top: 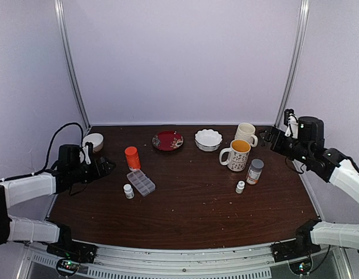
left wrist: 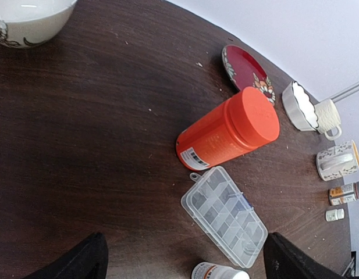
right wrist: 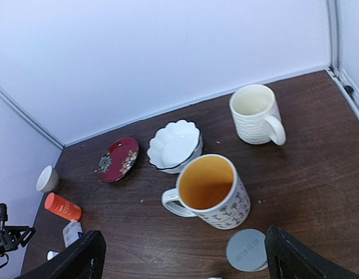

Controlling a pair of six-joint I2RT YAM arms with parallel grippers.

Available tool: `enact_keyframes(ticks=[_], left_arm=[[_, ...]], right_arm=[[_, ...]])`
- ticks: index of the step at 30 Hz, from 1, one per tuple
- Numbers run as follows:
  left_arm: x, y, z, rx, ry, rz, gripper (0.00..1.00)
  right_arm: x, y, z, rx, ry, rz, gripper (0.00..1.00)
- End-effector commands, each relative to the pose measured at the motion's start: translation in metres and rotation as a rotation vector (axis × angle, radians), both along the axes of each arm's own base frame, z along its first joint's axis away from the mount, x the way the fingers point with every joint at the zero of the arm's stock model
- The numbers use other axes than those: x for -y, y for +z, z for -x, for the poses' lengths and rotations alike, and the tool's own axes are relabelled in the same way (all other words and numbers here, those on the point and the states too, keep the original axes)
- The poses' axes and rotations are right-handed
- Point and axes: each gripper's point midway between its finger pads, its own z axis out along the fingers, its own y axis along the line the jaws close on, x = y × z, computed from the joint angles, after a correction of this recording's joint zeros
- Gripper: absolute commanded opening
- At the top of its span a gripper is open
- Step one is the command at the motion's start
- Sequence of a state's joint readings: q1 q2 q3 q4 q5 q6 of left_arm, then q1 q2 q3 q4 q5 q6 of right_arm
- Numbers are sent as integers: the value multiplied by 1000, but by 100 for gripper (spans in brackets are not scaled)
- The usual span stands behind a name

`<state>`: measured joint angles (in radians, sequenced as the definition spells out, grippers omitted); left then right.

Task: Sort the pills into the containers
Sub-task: Move the pill container to the center of the board.

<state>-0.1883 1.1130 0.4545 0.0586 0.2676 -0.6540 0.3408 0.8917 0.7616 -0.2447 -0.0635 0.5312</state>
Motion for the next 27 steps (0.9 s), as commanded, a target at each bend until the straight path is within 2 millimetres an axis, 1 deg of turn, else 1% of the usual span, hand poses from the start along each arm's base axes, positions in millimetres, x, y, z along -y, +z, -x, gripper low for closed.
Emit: enact_keyframes(ticks=[1, 2, 4, 7, 9, 12, 15, 17, 20, 24, 27], left_arm=[[22, 12, -10, 58, -100, 46, 96], [24, 10, -12, 48, -111, 46, 95], [27, 6, -14, 31, -130, 47, 94], [34, -4, -16, -8, -155, 67, 88], [39, -10, -15, -26, -170, 89, 86], [54, -21, -14, -59, -219, 102, 82], [62, -34, -20, -96, -242, 108, 77], [62, -42, -29, -117, -231, 96, 74], [58, -58, -39, -164, -195, 64, 73], [62, -63, -47, -166, -199, 74, 71], [67, -70, -52, -176, -215, 81, 67]], right_arm=[[-29, -3, 1, -21, 69, 122, 100], [-42, -4, 3, -17, 104, 128, 100], [-61, -6, 5, -13, 146, 140, 100], [-89, -10, 10, -14, 212, 139, 100], [-104, -13, 13, -19, 244, 146, 100], [-127, -19, 17, -27, 293, 167, 100], [-147, -25, 21, -35, 335, 180, 100], [-158, -27, 22, -40, 360, 183, 100], [-172, -29, 24, -45, 391, 189, 100], [-180, -35, 23, -58, 409, 203, 100], [-185, -43, 22, -75, 419, 213, 100]])
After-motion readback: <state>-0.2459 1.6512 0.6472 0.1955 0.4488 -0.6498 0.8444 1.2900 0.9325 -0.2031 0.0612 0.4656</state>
